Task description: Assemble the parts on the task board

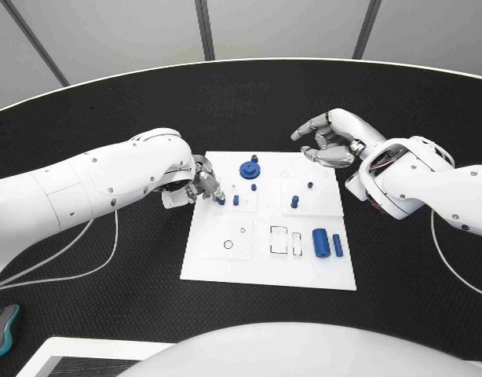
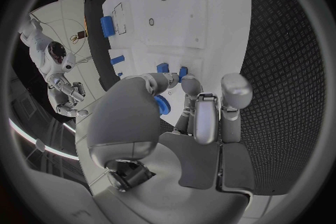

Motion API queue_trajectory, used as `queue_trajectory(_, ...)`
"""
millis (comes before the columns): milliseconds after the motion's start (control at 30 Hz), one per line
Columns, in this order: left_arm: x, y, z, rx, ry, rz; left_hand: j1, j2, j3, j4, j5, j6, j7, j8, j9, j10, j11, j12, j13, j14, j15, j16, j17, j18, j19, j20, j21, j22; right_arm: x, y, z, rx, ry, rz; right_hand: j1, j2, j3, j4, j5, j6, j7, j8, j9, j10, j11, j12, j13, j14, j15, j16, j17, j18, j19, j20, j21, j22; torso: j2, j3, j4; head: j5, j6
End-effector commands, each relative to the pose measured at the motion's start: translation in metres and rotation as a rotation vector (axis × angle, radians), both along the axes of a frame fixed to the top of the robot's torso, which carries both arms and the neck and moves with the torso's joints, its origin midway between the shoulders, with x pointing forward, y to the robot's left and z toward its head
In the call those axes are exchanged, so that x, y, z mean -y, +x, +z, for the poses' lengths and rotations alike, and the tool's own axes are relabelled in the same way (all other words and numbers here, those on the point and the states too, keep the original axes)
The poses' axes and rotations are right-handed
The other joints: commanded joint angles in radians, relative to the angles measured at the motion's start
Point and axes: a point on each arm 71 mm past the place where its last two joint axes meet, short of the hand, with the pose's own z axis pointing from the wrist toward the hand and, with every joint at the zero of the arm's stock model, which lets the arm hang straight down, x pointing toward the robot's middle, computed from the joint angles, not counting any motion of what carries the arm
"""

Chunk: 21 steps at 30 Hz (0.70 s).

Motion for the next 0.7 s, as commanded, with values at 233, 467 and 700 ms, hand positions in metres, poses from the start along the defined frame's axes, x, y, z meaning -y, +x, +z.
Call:
queue_trajectory(233,-0.0004,0.0004,-0.0004,-0.003,0.006,0.002,0.001,0.008,0.152,-0.149,0.004,0.001,-0.004,0.004,0.031,0.008,0.002,0.005,0.001,0.057,-0.009,0.005,0.063,-0.004,0.007,0.001,0.007,0.001,-0.0002,0.0000,0.0000,0.000,0.000,0.001,-0.007,0.001,-0.001,-0.001,0.003,0.002,0.004,-0.004,-0.001,-0.002,0.001,-0.001,0.068,0.075,0.004,-0.001,0.141,0.011,0.042,0.007,-0.004,0.142,0.000,0.0000,-0.0002,-0.001,0.000)
queue_trajectory(467,-0.0010,0.0011,-0.0006,-0.005,0.010,0.006,-0.001,0.008,0.152,-0.149,0.006,0.001,-0.004,0.005,0.031,0.007,0.002,0.004,-0.001,0.057,-0.009,0.005,0.062,-0.004,0.007,0.001,0.007,0.001,-0.0002,-0.0002,0.0001,0.000,0.000,0.001,-0.007,0.001,-0.001,-0.001,0.003,0.002,0.004,-0.004,-0.001,-0.002,0.001,-0.001,0.068,0.075,0.004,-0.001,0.141,0.011,0.042,0.007,-0.004,0.142,0.000,0.0002,-0.0005,-0.001,0.000)
queue_trajectory(700,0.0016,0.0005,-0.0010,-0.013,0.014,-0.004,-0.001,0.008,0.152,-0.150,0.006,0.001,-0.004,0.005,0.031,0.010,0.001,0.006,0.005,0.058,-0.009,0.006,0.065,-0.005,0.007,0.001,0.008,0.003,-0.0004,-0.0003,0.0001,0.000,0.000,0.001,-0.007,0.001,-0.001,-0.001,0.003,0.002,0.004,-0.004,-0.001,-0.002,0.001,-0.001,0.068,0.075,0.004,-0.001,0.141,0.011,0.042,0.007,-0.004,0.142,0.000,0.0003,-0.0006,-0.002,0.000)
